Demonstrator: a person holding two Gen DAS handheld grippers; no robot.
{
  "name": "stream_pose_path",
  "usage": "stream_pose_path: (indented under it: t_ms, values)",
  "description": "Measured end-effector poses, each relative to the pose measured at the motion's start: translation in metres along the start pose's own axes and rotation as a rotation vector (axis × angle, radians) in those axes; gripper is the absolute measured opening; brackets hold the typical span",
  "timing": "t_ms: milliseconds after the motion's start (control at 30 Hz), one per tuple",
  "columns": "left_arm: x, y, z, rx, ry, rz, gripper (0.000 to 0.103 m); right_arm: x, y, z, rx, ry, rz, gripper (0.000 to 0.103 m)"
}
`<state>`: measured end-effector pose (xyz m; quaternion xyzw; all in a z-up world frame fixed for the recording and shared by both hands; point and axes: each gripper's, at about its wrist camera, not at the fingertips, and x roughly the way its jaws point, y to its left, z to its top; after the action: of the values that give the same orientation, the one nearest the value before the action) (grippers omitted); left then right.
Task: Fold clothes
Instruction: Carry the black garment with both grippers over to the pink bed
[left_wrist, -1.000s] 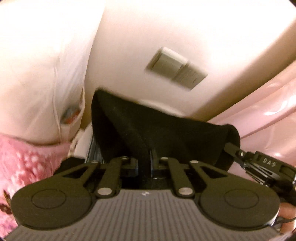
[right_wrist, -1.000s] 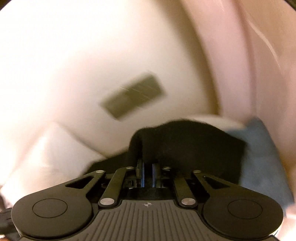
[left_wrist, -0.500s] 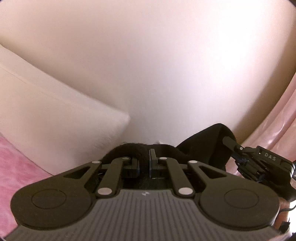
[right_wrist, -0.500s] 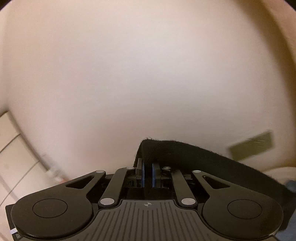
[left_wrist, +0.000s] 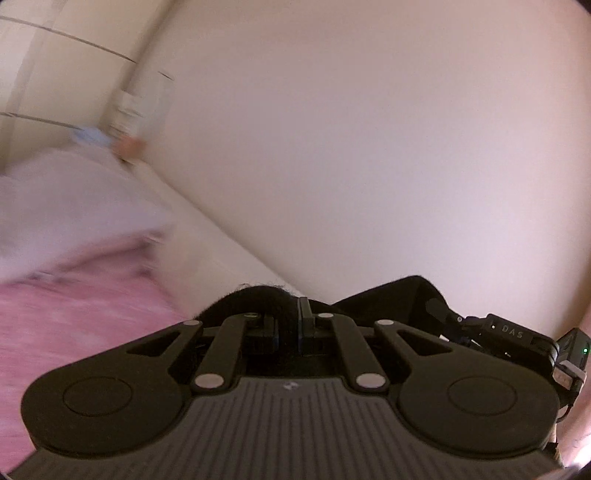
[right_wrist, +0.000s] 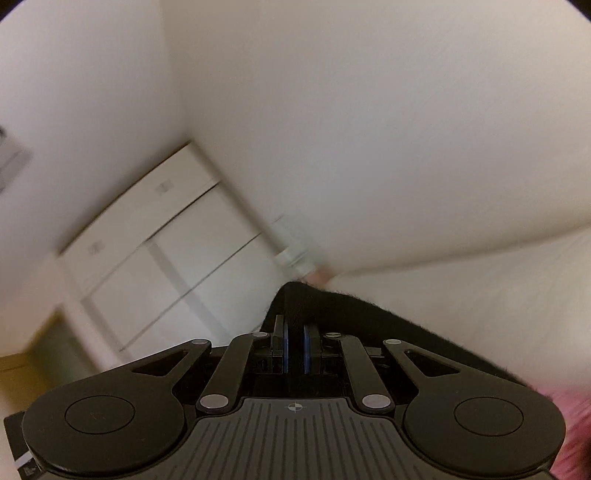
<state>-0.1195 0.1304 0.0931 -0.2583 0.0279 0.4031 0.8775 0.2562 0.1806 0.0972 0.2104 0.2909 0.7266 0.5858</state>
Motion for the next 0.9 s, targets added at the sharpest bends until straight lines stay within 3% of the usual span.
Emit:
stream_pose_path:
  t_ms: [267, 467, 500, 600, 667, 700, 767, 900]
  values:
    - [-0.175, 0.087, 0.026, -0.065, -0.127, 0.294, 0.005, 0.066, 0.146, -0.111, 0.032, 0.267, 0.226, 0.006]
    - [-0.249, 0.161, 0.055, -0.125, -0.202, 0.535, 0.006, 0.12, 0.25, -0.18, -0.065, 0.418, 0.351, 0.006]
    - [-0.254, 0.182, 0.064, -0.163, -0.19, 0.601, 0.006, 0.134, 0.267, -0.196, -0.076, 0.446, 0.345, 0.007]
    - [-0.248, 0.249, 0.073, -0.291, -0.044, 0.778, 0.008, 0.19, 0.31, -0.245, -0.19, 0.61, 0.234, 0.012]
    - [-0.245, 0.275, 0.062, -0.359, 0.041, 0.837, 0.008, 0.198, 0.329, -0.278, -0.272, 0.669, 0.148, 0.019]
    - [-0.248, 0.28, 0.051, -0.362, 0.054, 0.863, 0.007, 0.198, 0.336, -0.292, -0.3, 0.688, 0.13, 0.02]
    - [-0.256, 0.274, 0.024, -0.342, 0.067, 0.888, 0.008, 0.184, 0.339, -0.309, -0.302, 0.712, 0.189, 0.025]
    - [-0.282, 0.258, -0.045, -0.427, 0.147, 0.93, 0.008, 0.171, 0.315, -0.336, -0.374, 0.843, 0.161, 0.03]
